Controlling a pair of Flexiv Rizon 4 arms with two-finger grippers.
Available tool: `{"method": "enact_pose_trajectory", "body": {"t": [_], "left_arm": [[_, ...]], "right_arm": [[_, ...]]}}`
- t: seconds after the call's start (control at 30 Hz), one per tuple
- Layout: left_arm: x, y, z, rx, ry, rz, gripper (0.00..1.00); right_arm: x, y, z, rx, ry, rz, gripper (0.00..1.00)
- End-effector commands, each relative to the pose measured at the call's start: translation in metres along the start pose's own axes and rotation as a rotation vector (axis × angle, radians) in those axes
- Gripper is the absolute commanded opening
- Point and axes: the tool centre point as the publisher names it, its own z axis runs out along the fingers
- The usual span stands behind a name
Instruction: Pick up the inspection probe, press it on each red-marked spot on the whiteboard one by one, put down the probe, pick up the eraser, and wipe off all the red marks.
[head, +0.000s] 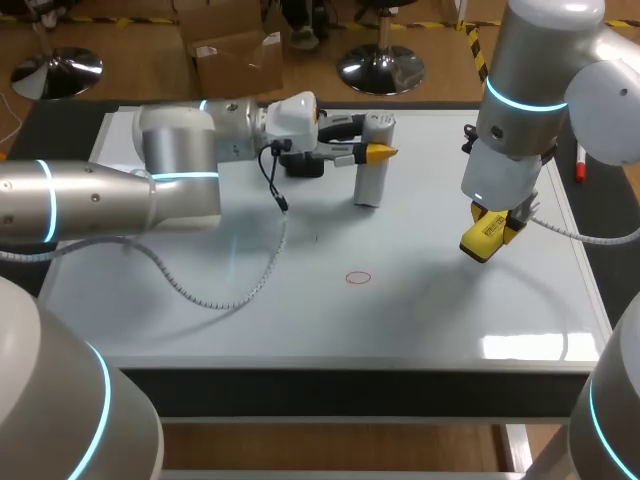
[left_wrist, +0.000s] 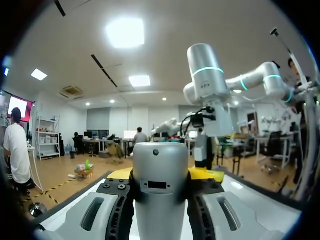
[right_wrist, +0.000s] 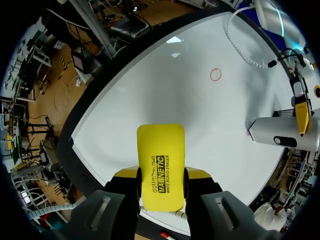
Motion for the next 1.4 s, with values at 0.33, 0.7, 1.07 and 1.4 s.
{"method": "enact_pose_trajectory", "body": {"t": [0.33, 0.7, 1.07, 1.4], "left_arm": [[-0.006, -0.068, 0.002, -0.035, 0.019, -0.041, 0.00], [-0.049, -0.109, 0.004, -0.045, 0.035, -0.048, 0.00], [-0.084, -0.115, 0.006, -0.004, -0.018, -0.009, 0.00], [-0.099, -0.112, 0.010, -0.004, -0.035, 0.004, 0.00]], "right_arm": [[0.000, 0.000, 0.000, 0.002, 0.002, -0.001, 0.00], [0.000, 0.000, 0.000, 0.002, 0.002, -0.001, 0.00], [0.000, 0.000, 0.000, 0.002, 0.002, -0.001, 0.00], [0.000, 0.000, 0.000, 0.002, 0.002, -0.001, 0.00]]}}
